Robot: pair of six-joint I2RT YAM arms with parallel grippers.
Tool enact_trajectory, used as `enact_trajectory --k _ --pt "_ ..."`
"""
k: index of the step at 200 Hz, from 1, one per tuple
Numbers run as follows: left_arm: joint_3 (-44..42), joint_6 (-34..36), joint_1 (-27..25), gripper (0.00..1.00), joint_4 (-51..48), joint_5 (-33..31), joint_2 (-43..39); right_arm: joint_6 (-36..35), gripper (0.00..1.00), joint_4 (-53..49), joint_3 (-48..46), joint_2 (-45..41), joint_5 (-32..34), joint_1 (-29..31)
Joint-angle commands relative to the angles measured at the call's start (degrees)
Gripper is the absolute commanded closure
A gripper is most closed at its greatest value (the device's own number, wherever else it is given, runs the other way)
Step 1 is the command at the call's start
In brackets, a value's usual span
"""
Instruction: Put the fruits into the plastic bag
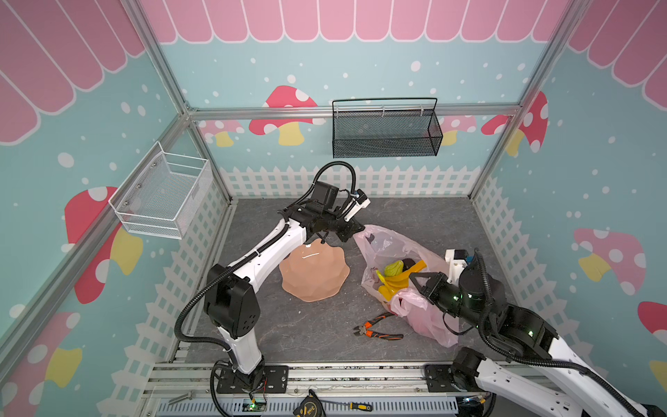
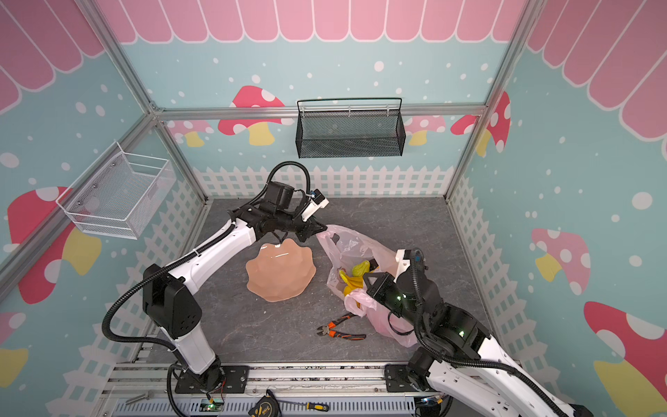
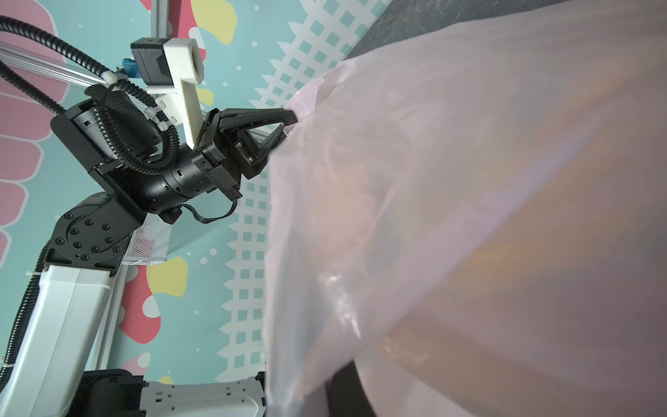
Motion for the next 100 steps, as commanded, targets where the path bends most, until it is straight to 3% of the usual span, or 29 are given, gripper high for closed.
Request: enact_trajectory --k 1,23,41,100 --pt "3.6 -11.8 2.2 1.0 -2.3 7.3 1.8 -0.6 0.99 1.2 2.2 1.1 3.4 -0.2" --pt "6.7 -21.8 4.6 1.0 -2.1 11.9 3.5 -2.4 0.99 1.8 5.3 3.6 5.5 -0.6" --pt "9.1 -25.8 5.2 1.0 -2.0 12.8 3.2 -5.0 0.99 1.8 8.8 6.6 3.6 -2.9" --pt "12.8 -38.5 10.2 1.0 5.7 15.3 -0.5 -14.1 0.99 4.3 16.8 17.6 -19.5 -25.8"
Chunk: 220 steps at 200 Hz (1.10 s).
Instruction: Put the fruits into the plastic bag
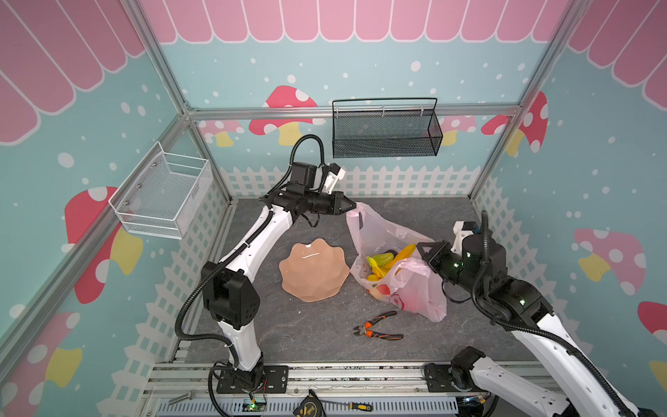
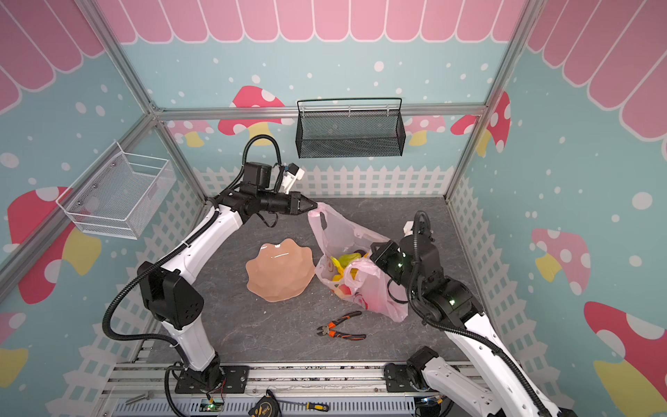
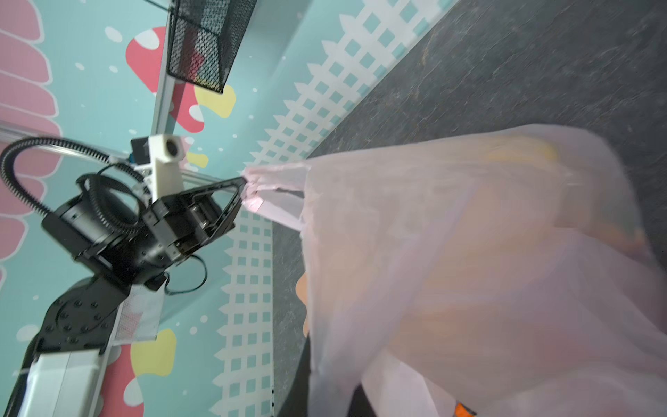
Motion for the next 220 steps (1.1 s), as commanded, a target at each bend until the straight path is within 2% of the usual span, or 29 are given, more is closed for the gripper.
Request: enact_trajectory --k 1,21,40,81,134,154,220 --pt "3.5 -7.6 1.1 1.0 4.4 2.3 -3.1 -6.6 0.99 2.9 4.7 4.4 -11.3 -6.5" --pt "5.7 -9.8 1.2 1.0 5.9 1.8 -3.0 -10.2 0.99 3.0 9.2 9.0 -15.3 -11.3" --pt "5.9 -13.2 1.2 1.0 9.8 -1.5 -3.4 -12.4 0.99 3.2 12.0 13.0 -18.7 -15.2" --pt "13.1 -16.6 2.4 1.0 11.4 -5.7 -1.2 -14.2 1.0 6.4 14.5 18.6 -22.5 -18.9" --pt "16.9 -17.0 7.3 1.0 11.2 -7.3 0.0 -11.0 1.0 13.7 12.5 21.4 -29.5 -19.0" --pt "15.7 -15.5 8.3 1.0 10.6 -7.2 -0.1 -10.3 1.0 14.9 11.6 21.9 -31.8 -18.6" --pt "9.9 -10.8 11.0 1.0 8.1 -7.9 -0.3 -9.9 1.0 16.4 9.0 22.5 -33.9 -15.8"
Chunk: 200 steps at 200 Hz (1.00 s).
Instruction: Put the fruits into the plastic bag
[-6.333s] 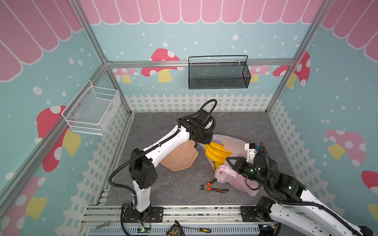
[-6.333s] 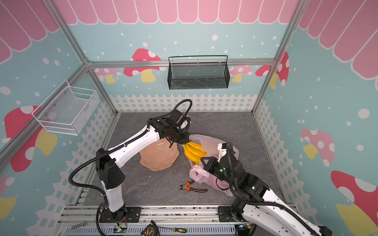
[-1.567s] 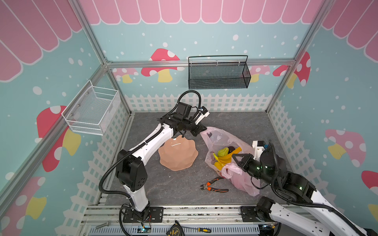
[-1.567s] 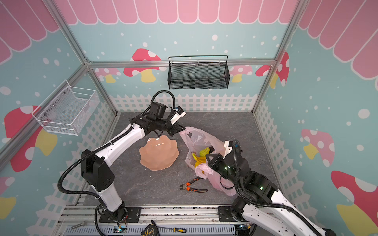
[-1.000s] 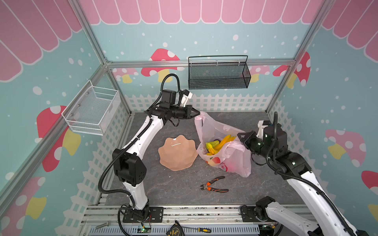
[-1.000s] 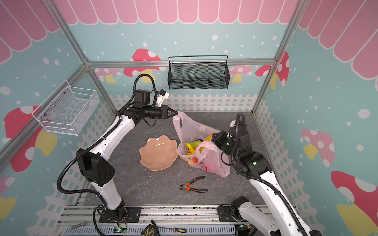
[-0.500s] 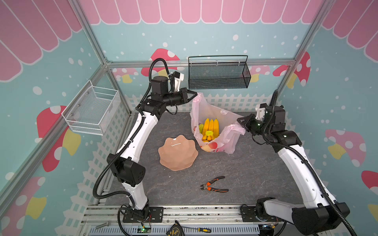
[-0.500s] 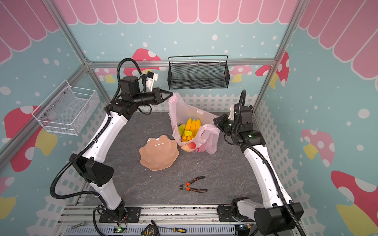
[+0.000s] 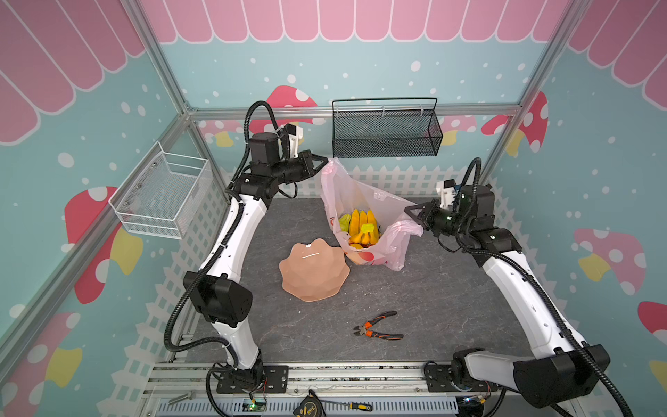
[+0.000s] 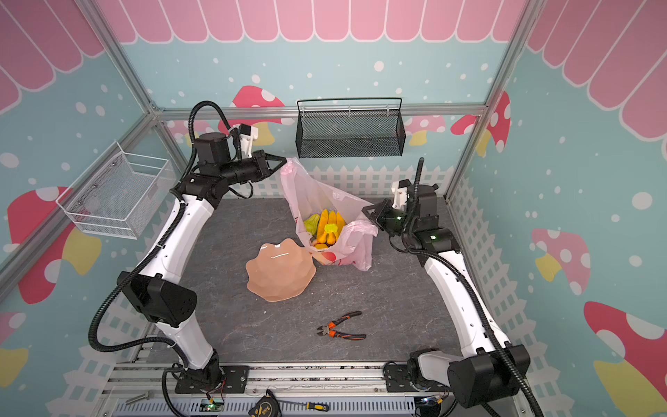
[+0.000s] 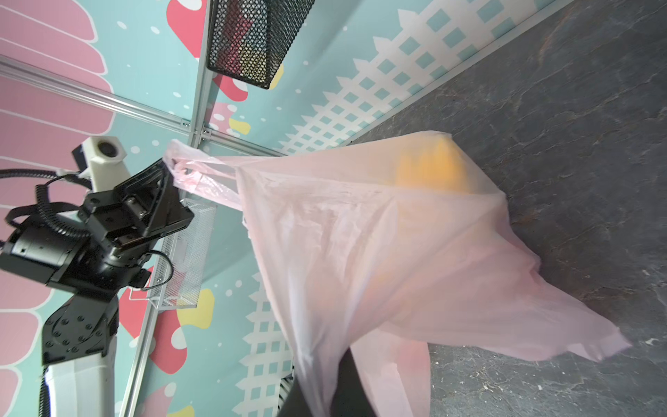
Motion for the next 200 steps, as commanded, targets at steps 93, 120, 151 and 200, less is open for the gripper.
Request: enact_trajectory --k 93,120,151,200 --pt "-10.8 -3.1 4.9 0.52 9.9 1.7 -4.1 -0.9 0.56 5.7 -5.9 -1.3 -1.8 1.9" --pt "-15.9 -8.9 5.3 0.2 17.9 1.5 -8.4 -2.6 0.33 3.5 -4.6 -1.8 -1.3 1.7" --pt "-16.7 -9.9 6.1 0.0 16.9 1.4 -11.1 -4.0 0.2 1.8 -4.1 -2.7 -0.5 1.6" --pt "-18.4 -2.8 8.4 0.0 8.6 -5.2 -16.8 -8.3 0.11 -4.7 -0.2 -4.3 2.7 0.5"
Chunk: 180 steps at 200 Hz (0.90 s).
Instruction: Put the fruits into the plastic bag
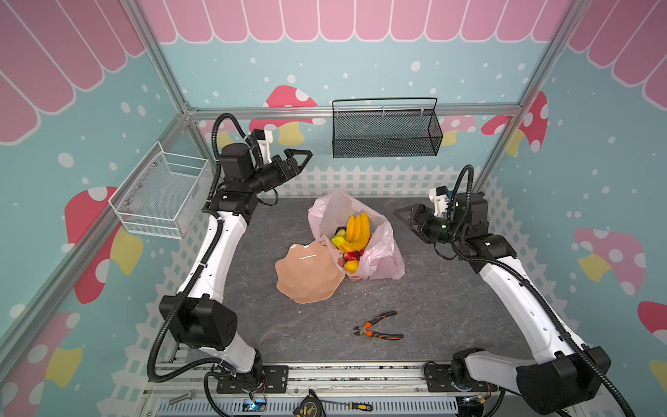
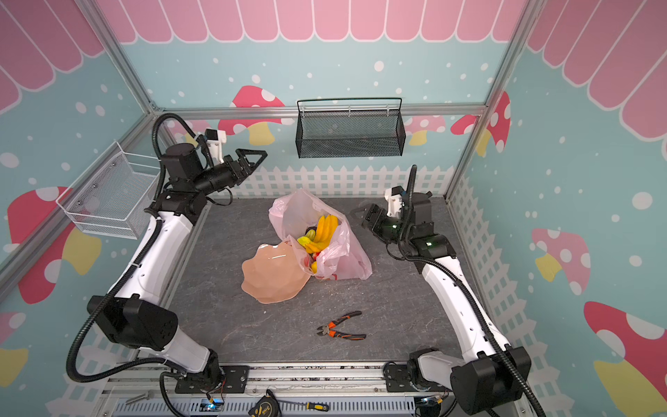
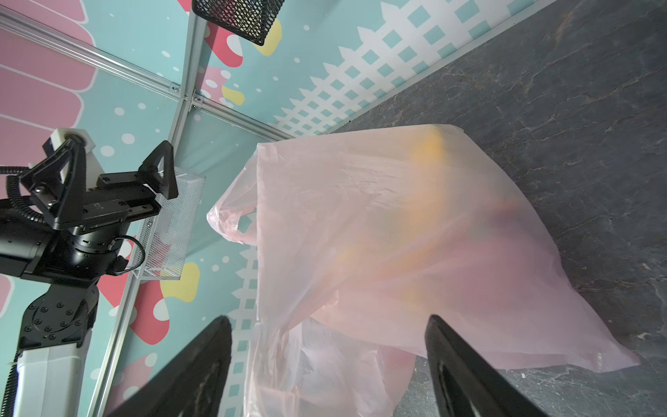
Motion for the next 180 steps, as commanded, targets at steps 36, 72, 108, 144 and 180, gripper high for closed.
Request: enact_trajectory --k 36,72,108,144,180 --pt "-6.5 10.7 2.1 0.0 -8.9 -10.4 -9.2 -9.7 0.03 -12.1 8.0 -4.2 9.2 -3.0" --pt "-13.3 16.8 2.4 0.0 -12.0 -19.4 -14.4 -15.2 0.03 -17.4 9.5 -6.2 16.5 -5.7" --pt "-21.7 20.5 2.5 0.0 -12.6 -27.5 -19.5 -20.7 0.03 -20.3 7.3 -7.1 26.5 -8.4" --pt "-34.0 23.3 2.8 0.0 -9.9 -37.7 -25.6 -27.3 0.03 -15.2 -1.4 -11.9 35.9 -12.3" --pt "-51.5 24.7 2.9 0.0 2.0 -44.7 -32.2 -31.1 0.03 -5.6 -13.2 -14.6 38.6 -16.6"
